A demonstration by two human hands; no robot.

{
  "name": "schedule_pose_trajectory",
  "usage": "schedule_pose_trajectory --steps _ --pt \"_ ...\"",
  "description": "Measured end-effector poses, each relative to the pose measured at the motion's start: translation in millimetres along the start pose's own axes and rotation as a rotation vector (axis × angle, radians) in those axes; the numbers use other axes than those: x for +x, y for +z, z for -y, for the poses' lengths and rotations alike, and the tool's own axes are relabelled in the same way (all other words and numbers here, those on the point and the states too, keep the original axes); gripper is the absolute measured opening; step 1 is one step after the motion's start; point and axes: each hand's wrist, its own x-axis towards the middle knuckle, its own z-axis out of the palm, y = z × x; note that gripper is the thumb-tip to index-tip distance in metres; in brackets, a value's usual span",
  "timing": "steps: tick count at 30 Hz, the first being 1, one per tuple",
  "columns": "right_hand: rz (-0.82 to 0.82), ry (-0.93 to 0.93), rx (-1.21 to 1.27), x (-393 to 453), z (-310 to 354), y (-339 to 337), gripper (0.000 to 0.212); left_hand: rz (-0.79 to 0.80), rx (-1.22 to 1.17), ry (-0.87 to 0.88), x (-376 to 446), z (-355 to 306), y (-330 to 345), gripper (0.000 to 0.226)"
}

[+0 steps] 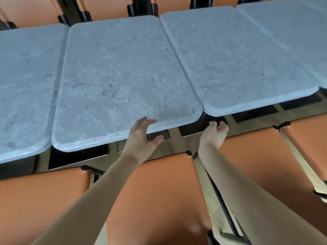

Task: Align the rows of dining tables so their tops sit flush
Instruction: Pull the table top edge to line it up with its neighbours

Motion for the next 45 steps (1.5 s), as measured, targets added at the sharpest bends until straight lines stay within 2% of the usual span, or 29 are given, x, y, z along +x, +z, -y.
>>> schedule_pose_trajectory --steps 4,7,10,12,16,18,21,24,28,41,43,45 --pt "-0.143 0.050 0.279 33.5 -12.6 23.5 0.055 0.015 0.274 0.121 50.6 21.4 19.7 0.052" --pt "-0.226 0.043 0.380 63.0 -18.9 38.2 0.057 -0.023 0.392 0.199 85.6 35.6 27.8 0.053" --pt "-0.261 -0.044 0.423 87.7 -24.3 52.0 0.061 -0.085 0.425 0.258 113.4 38.4 35.9 0.053" --pt "-0.252 -0.104 0.427 99.2 -30.3 62.0 0.062 -0.059 0.474 0.268 129.8 40.3 42.8 0.053" --pt "-0.203 -0.231 0.439 102.2 -40.5 84.8 0.058 -0.104 0.607 0.262 164.4 38.9 49.3 0.037" --pt "-0.193 -0.243 0.432 102.2 -43.9 94.0 0.066 -0.146 0.655 0.315 181.4 39.4 47.7 0.028" --pt "-0.231 -0.278 0.437 109.4 -48.4 102.9 0.069 -0.183 0.604 0.441 194.8 51.8 46.7 0.019" --pt "-0.256 -0.283 0.454 116.1 -51.7 109.2 0.071 -0.159 0.539 0.364 198.6 61.4 49.2 0.036" --pt "-0.257 -0.286 0.433 118.4 -54.0 111.8 0.074 -0.003 0.680 0.271 207.3 59.3 49.6 0.058" --pt "-0.244 -0.235 0.293 99.7 -40.0 105.2 0.075 0.052 0.807 0.195 200.4 59.1 52.1 0.060" --pt "-0.203 -0.309 0.193 91.1 -38.2 99.3 0.076 0.048 0.787 0.191 199.6 58.9 52.9 0.059" --pt "-0.101 -0.556 0.061 74.0 -39.6 98.0 0.076 0.015 0.701 0.211 196.8 58.3 52.4 0.058"
